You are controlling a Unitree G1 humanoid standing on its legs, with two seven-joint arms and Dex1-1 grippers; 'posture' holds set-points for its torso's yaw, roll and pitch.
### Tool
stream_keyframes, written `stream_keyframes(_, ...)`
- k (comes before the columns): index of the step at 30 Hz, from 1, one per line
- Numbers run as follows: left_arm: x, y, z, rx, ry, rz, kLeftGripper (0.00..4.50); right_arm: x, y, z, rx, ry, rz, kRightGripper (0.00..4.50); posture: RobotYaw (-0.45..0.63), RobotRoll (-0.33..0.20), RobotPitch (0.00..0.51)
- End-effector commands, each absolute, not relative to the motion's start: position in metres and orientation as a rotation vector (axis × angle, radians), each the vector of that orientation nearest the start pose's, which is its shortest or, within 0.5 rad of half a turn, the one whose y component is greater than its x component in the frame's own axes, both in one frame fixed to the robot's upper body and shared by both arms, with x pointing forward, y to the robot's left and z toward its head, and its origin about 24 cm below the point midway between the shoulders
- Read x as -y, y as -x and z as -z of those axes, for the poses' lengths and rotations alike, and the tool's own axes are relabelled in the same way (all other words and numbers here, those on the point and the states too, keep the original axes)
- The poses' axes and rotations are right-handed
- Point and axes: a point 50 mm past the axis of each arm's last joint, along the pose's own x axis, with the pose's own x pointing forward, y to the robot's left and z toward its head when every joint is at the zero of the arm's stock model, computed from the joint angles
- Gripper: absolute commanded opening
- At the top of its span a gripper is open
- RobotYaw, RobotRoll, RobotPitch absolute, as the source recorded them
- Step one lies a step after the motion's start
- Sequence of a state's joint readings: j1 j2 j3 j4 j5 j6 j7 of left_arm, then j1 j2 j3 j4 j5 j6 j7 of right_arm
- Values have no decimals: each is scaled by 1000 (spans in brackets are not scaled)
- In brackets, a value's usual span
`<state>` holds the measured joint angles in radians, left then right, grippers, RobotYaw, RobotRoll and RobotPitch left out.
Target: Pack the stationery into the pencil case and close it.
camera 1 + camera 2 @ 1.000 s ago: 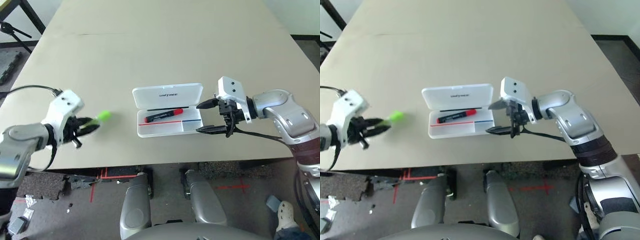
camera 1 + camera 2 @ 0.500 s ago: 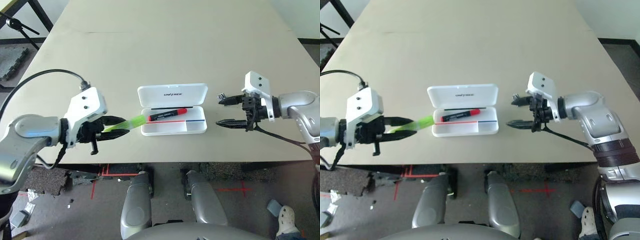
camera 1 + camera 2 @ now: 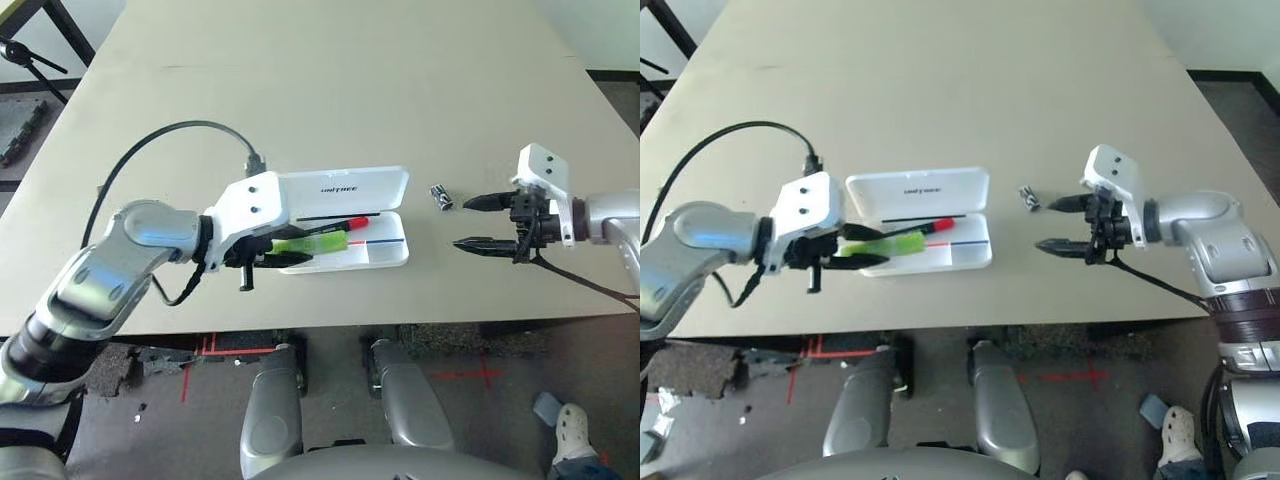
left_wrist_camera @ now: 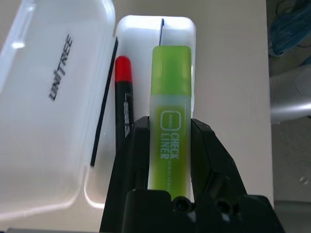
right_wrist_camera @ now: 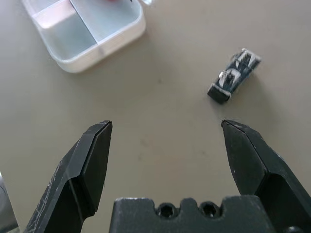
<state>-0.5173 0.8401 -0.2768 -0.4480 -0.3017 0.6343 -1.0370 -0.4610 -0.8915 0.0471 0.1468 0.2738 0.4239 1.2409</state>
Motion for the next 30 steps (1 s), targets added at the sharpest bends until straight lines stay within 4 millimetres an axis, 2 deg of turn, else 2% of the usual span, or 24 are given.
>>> stream_keyframes(1, -130, -258, -171, -247, -720, 1305, 1090, 264, -290, -160, -416, 436, -974, 4500, -63, 0, 230)
stream_keyframes(10, -126, -263, -157, -271, -739, 1310, 1090, 276, -297, -164, -373, 419, -844, 4500, -88, 0, 230)
stream_keyframes(20, -126, -264, -150, -292, -745, 1311, 1090, 274, -313, -173, -271, 384, -694, 4500, -96, 0, 229)
stream_keyframes(26, -127, -262, -155, -254, -720, 1296, 3235, 269, -321, -178, -253, 319, -580, 4500, -88, 0, 229)
stream_keyframes(29, -133, -260, -160, -237, -705, 1287, 4479, 265, -323, -180, -264, 287, -531, 4500, -78, 0, 228)
stream_keyframes(30, -137, -259, -163, -228, -700, 1281, 4479, 262, -324, -182, -265, 275, -519, 4500, -78, 0, 228)
